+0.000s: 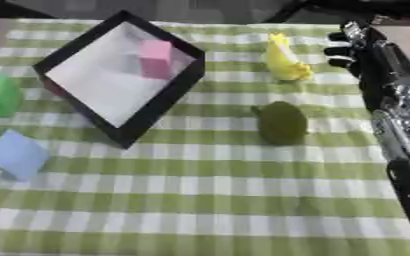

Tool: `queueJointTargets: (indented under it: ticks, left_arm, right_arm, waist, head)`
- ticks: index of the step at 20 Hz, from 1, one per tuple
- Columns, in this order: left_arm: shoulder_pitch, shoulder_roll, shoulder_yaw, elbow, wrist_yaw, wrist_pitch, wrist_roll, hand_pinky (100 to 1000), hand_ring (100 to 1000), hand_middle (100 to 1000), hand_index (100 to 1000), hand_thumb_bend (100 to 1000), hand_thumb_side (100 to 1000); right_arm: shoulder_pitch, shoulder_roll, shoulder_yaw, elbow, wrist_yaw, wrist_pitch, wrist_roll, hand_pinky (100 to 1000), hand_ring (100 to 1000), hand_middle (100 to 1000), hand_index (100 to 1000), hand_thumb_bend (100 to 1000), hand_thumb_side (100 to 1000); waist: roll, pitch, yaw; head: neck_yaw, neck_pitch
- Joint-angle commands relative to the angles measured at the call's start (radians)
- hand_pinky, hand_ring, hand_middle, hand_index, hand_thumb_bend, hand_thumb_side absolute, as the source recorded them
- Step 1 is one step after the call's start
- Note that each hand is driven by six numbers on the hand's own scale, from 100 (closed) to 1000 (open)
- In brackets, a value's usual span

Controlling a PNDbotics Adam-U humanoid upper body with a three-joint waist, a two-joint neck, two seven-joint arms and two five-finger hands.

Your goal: Pick up objects on the table and place them in the box.

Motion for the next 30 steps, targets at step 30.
queueJointTargets:
  ticks: [30]
  left_arm:
    - [-0.077,0.299,-0.158,-0.189,0.193,-0.134,-0.787,818,788,818,882,516,630]
  right_arm:
    - [-0.006,-0.048,0.005,-0.001,0.016,0.001,0.018,795,737,739,883,100,744]
  waist:
    - [0.033,-0.036,0.015]
  head:
    - [-0.003,-0.003]
